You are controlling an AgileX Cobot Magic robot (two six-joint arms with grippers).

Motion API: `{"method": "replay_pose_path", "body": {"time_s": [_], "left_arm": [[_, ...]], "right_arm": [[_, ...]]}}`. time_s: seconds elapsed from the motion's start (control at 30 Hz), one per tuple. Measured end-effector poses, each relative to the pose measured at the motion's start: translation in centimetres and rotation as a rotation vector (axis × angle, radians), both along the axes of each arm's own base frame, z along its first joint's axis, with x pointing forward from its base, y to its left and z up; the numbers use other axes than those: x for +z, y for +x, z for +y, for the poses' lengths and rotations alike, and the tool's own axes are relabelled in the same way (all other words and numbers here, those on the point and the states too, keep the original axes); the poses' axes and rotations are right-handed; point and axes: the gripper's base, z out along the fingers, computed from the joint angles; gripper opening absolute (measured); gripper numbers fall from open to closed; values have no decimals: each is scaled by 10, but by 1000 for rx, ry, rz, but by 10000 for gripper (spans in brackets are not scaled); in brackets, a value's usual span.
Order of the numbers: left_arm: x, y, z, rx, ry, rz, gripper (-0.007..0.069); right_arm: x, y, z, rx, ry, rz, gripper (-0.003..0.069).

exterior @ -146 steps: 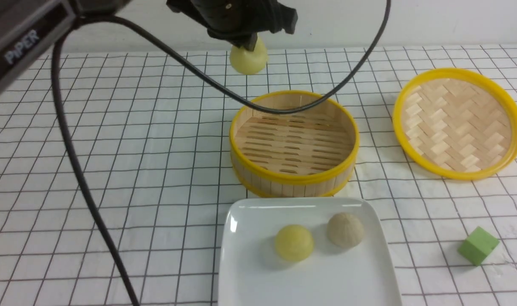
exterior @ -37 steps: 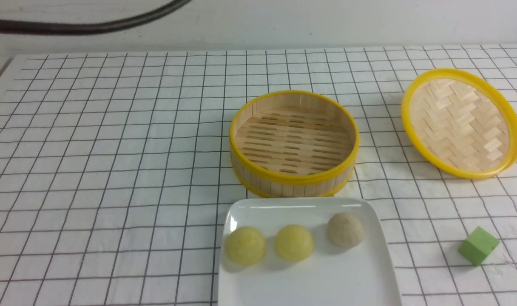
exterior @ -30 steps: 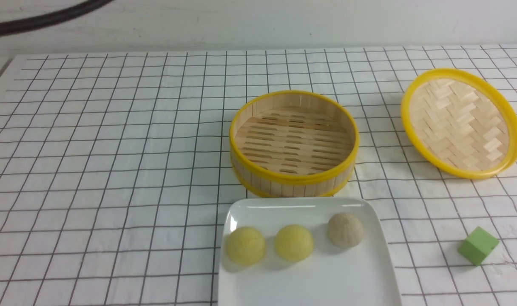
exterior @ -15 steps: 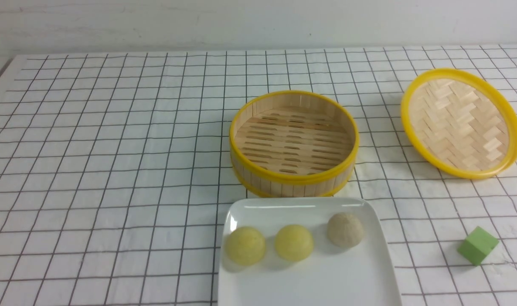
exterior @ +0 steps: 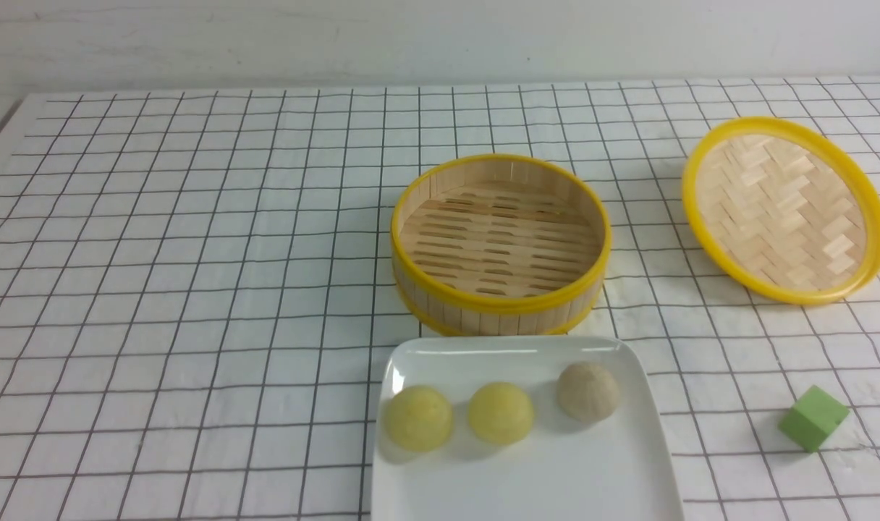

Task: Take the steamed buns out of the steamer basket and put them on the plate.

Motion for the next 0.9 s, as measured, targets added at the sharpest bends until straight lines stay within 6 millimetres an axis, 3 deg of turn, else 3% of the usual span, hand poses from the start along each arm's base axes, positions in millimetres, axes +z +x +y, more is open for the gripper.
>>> {"method": "replay_pose_path", "body": {"time_s": [0.17,0.43,0.6,0.9], "left_arm": [[-23,8,-9,-19,49,78,303],[-68,25,-28,-46,143,233,303],[-74,25,-33,-71,134,265,303],[-75,23,-36,-99,89,294,303]], "right_arm": [[-8,-17,-1,87,-22,-5,558],[-63,-21,12,250,-52,43,558],[-89,-6,20,274,-66,-15,558],[-93,19,27,237,-39,-252,551]]}}
